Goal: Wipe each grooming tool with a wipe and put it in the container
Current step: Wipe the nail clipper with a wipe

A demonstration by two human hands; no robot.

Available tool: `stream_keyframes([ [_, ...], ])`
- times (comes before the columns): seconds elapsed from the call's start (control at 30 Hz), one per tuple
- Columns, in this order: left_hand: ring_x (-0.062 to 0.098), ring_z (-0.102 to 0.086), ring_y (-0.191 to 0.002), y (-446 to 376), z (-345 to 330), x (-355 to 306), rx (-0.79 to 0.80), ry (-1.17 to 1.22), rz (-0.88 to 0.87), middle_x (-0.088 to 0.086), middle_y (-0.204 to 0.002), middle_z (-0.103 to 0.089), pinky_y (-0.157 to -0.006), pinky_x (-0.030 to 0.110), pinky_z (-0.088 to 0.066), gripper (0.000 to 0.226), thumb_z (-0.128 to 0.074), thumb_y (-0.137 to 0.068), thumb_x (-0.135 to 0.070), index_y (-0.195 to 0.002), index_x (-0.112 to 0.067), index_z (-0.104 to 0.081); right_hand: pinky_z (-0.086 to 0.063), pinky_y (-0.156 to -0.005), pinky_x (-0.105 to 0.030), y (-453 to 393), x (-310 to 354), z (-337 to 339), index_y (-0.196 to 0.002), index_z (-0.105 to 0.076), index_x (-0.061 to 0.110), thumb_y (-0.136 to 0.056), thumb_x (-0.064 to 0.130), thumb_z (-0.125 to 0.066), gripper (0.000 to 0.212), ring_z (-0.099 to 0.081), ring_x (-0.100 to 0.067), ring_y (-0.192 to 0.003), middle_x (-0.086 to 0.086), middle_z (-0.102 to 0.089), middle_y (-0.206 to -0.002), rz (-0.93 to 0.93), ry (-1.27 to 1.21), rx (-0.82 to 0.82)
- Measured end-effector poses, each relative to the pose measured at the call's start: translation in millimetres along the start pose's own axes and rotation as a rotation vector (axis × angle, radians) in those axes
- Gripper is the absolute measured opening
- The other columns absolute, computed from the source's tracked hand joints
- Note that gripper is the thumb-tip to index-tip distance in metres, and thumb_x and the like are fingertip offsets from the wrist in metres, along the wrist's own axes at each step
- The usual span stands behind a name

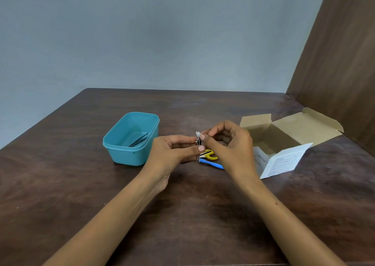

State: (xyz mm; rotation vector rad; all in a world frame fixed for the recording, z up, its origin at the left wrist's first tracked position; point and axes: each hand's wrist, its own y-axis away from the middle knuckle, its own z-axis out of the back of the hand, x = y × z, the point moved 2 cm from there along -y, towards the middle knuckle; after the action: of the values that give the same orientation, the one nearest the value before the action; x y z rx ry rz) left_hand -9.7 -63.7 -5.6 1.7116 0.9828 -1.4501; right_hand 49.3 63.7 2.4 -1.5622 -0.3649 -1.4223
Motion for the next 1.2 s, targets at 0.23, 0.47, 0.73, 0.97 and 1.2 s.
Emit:
stream_keyframes([
  [0.23,0.022,-0.073,-0.083,-4,1,-1,0.081,0.201,0.086,0.015,-0.09,-0.074,-0.072,0.025,-0.059,0.022,-0.066,-0.078,0.002,-0.1,0.0,-0.07,-0.057,-0.076,-0.037,-4,1,14,-0.067,-0.059,0.022,-0.072,0.009,-0.08,0.025,-0.07,-0.021,-0.081,-0.008,-0.072,-0.079,0.01,-0.121,-0.137],
  [0.47,0.02,-0.072,-0.087,-5,5,-2,0.094,0.22,0.062,0.015,-0.095,-0.074,-0.075,0.026,-0.059,0.024,-0.064,-0.079,-0.003,-0.102,0.0,-0.07,-0.056,-0.07,-0.02,1,5,5,-0.068,-0.061,0.015,-0.074,-0.003,-0.075,0.023,-0.07,-0.004,-0.077,0.006,-0.072,-0.077,0.175,0.109,0.041],
  [0.73,0.015,-0.072,-0.081,-5,3,3,0.112,0.17,0.116,0.013,-0.095,-0.074,-0.07,0.026,-0.059,0.025,-0.065,-0.081,-0.004,-0.106,-0.002,-0.07,-0.057,-0.069,-0.02,-1,5,6,-0.07,-0.061,0.01,-0.074,-0.001,-0.076,0.019,-0.07,-0.002,-0.079,0.001,-0.073,-0.077,0.255,0.151,-0.032],
  [0.97,0.013,-0.072,-0.073,-7,6,3,0.078,0.24,0.147,0.011,-0.084,-0.075,-0.069,0.025,-0.06,0.016,-0.064,-0.08,-0.005,-0.093,-0.006,-0.073,-0.054,-0.065,-0.014,5,3,6,-0.066,-0.057,0.016,-0.071,-0.001,-0.078,0.027,-0.067,0.006,-0.076,0.017,-0.064,-0.067,0.359,0.243,-0.009],
  [1.2,0.013,-0.072,-0.072,-5,4,2,0.081,0.278,0.171,0.009,-0.083,-0.075,-0.068,0.025,-0.06,0.019,-0.063,-0.081,-0.004,-0.098,-0.002,-0.07,-0.057,-0.068,-0.024,1,5,6,-0.069,-0.058,0.017,-0.073,-0.001,-0.076,0.026,-0.07,-0.001,-0.077,0.011,-0.069,-0.072,0.402,0.239,-0.013],
])
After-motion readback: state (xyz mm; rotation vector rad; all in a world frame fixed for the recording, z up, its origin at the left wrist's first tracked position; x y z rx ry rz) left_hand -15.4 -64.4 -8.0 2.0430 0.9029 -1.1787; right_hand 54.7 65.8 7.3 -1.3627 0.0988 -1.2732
